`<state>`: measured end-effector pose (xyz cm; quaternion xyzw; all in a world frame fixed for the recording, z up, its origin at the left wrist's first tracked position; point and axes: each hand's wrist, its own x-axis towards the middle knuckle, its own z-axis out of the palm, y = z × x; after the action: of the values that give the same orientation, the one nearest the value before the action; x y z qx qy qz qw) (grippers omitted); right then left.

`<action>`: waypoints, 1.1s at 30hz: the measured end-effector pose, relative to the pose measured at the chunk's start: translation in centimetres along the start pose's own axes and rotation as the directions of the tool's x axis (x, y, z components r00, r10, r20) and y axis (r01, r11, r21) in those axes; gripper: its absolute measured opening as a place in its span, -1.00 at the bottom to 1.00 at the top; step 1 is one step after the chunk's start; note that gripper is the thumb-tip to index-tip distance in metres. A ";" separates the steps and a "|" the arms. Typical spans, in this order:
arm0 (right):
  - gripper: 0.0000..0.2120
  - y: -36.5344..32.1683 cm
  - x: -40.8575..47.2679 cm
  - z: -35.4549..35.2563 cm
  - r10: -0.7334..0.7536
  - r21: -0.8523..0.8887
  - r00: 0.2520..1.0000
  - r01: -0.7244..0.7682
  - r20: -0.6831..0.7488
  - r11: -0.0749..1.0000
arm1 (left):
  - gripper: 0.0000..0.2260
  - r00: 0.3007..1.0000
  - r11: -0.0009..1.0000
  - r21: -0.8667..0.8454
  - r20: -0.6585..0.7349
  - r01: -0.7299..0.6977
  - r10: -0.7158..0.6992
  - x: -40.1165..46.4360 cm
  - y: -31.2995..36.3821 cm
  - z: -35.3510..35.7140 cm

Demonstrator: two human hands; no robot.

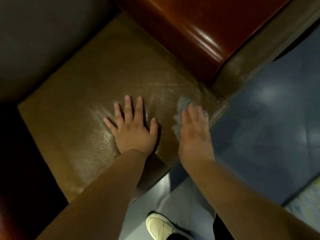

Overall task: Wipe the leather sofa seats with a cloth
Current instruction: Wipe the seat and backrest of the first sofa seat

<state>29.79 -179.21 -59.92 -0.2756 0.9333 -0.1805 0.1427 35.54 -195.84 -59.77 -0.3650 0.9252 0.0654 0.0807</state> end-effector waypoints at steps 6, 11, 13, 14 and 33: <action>-0.48 -6.1 -2.4 -5.0 -0.161 0.244 0.927 0.078 0.340 0.967 | -0.42 0.945 0.969 -0.186 0.253 -0.164 0.208 -1.8 -5.4 -5.6; -0.61 -12.2 0.8 -12.7 -0.066 0.282 0.925 -0.045 0.374 0.958 | -0.52 0.934 0.945 -0.305 0.358 0.121 -0.004 -4.4 -14.2 -12.5; -0.63 -14.6 2.0 -15.5 -0.066 0.247 0.926 -0.029 0.371 0.969 | -0.54 0.946 0.920 -0.333 0.309 0.204 -0.098 -5.3 -17.3 -16.7; -0.63 -15.8 2.7 -16.8 -0.069 0.235 0.933 -0.017 0.352 0.972 | -0.54 0.953 0.916 -0.338 0.279 0.215 -0.120 -5.8 -18.7 -18.9; -0.58 -42.7 29.1 -32.0 -0.465 0.449 0.879 0.375 0.104 0.811 | -0.49 0.865 0.838 -0.437 -0.219 0.326 -0.451 12.5 -28.4 -49.4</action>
<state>14.36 -220.83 -18.37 -0.4566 0.7681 -0.3719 0.2515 41.02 -233.63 -15.68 -0.5614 0.7997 0.1694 -0.1289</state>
